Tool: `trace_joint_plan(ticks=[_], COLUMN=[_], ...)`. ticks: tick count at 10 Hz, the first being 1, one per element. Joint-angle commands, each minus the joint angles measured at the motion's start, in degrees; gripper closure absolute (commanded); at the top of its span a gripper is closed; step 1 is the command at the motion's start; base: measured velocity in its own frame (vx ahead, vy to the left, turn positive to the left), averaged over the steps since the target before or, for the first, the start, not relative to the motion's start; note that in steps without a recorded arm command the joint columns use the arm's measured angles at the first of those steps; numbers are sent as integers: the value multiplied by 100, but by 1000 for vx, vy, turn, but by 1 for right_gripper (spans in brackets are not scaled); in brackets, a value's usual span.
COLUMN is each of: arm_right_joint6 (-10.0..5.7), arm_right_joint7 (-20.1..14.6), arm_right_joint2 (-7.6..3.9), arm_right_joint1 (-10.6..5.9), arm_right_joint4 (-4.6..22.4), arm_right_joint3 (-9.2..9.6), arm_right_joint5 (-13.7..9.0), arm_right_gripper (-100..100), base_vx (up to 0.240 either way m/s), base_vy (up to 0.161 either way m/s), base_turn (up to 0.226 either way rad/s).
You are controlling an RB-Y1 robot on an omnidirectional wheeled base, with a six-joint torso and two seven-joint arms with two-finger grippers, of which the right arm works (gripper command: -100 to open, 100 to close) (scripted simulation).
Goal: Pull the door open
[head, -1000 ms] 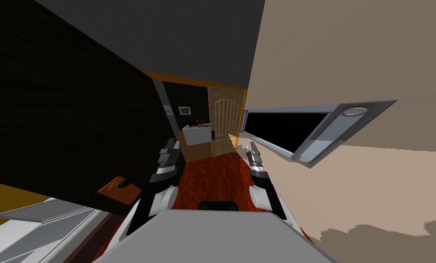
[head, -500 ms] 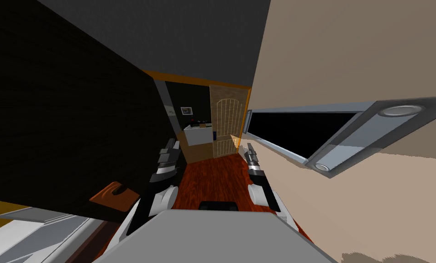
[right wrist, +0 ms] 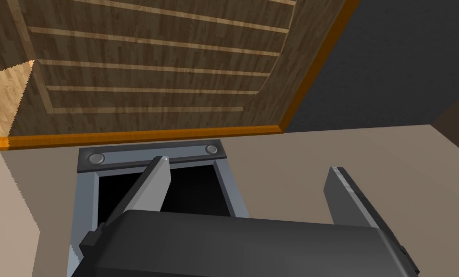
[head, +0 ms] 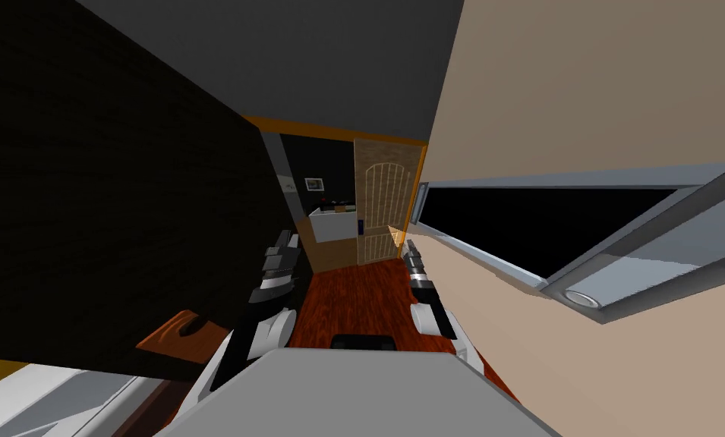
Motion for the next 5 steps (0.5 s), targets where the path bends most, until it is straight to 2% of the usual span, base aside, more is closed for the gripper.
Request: trace_joint_plan(ticks=[1, 5], arm_right_joint6=[45, 105], arm_right_joint7=[-70, -196], arm_right_joint2=[-43, -121], arm_right_joint1=[-126, -416], arm_right_joint4=[243, 776], arm_right_joint3=[-17, -66], arm_right_joint5=[7, 17], arm_right_gripper=[-100, -100], base_vx=[144, 115], base_vy=[31, 45], base_turn=[98, 70])
